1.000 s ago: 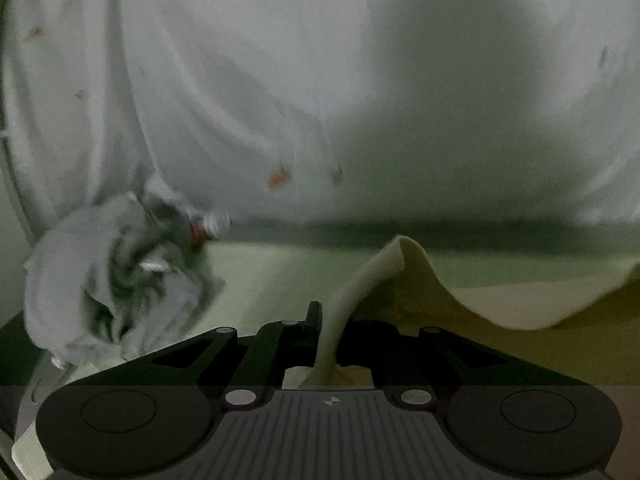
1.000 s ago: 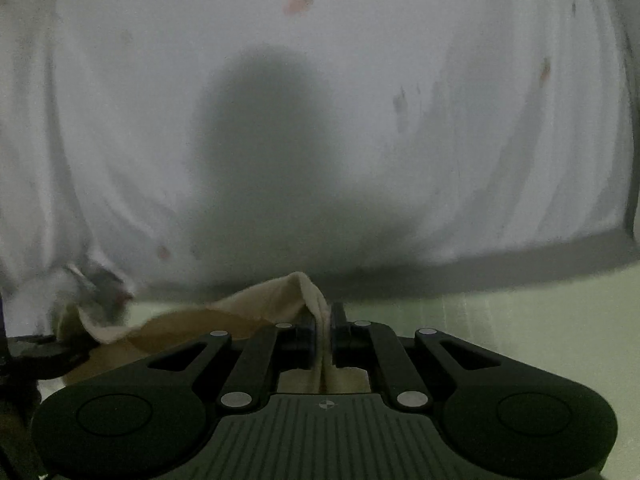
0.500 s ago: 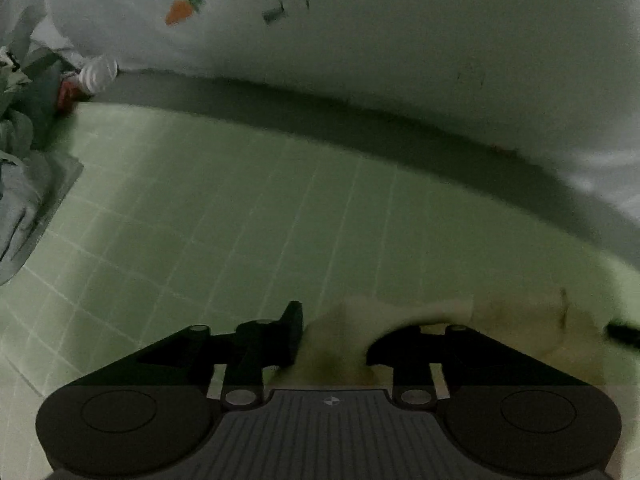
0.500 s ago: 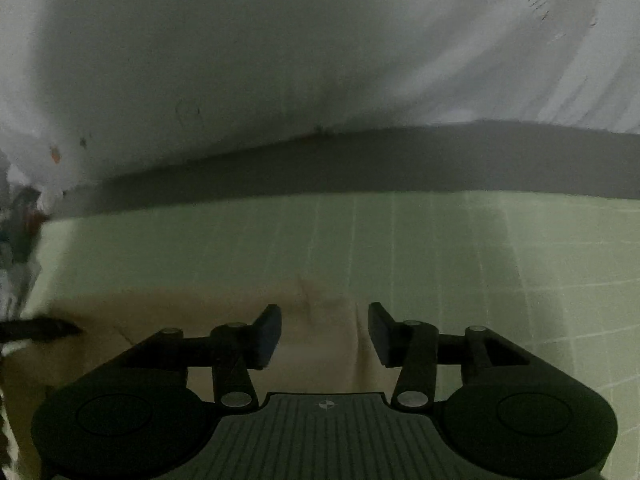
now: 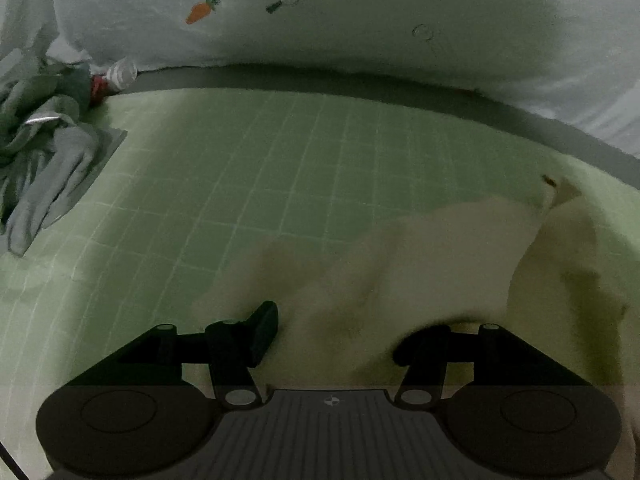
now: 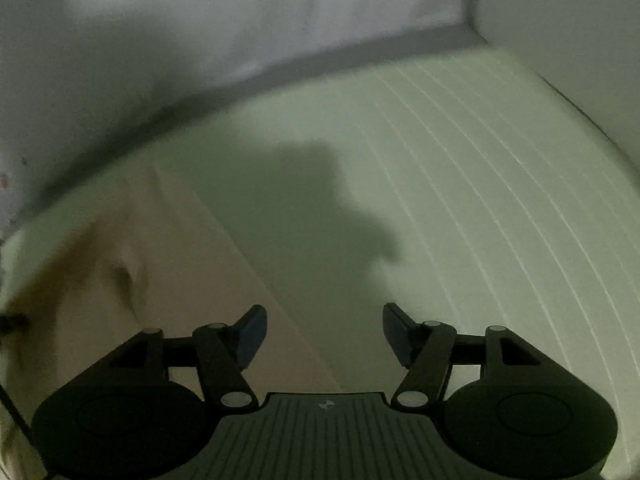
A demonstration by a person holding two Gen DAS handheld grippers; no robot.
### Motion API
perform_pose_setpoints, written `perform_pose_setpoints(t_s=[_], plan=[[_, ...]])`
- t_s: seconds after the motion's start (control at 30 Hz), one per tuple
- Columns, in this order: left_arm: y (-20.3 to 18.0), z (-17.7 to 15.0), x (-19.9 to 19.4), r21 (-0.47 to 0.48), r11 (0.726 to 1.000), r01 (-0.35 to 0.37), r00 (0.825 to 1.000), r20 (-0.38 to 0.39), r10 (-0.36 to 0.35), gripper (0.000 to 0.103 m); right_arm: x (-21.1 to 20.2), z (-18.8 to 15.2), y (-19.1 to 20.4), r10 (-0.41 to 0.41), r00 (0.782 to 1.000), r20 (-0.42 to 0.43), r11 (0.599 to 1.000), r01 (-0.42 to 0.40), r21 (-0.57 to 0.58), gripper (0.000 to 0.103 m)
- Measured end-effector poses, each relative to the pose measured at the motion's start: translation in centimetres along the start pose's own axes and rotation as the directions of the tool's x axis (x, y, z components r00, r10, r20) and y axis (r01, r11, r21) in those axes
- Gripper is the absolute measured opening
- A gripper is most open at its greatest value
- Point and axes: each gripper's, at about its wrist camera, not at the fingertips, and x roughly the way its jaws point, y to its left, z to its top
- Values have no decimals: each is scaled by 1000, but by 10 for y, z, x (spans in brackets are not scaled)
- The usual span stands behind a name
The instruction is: Fold clothes
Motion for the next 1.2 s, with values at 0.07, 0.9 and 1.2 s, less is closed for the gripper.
perform_pose_setpoints(t_s=[0.07,0.9,1.2], plan=[[3,8,-4,1,999,53,998,14,-53,63,-7,-24,-15,5,1000,-20,998,-4,58,80],[-42,-15,-16,70,997,22,999,-41,-19,73,15,-45,13,71,997,-6,996,-71,48,58],[-56,-76,-11,83,996,29,981,-191,-13,73,-28,0,21,-159,966,206,981,178,-75,6]])
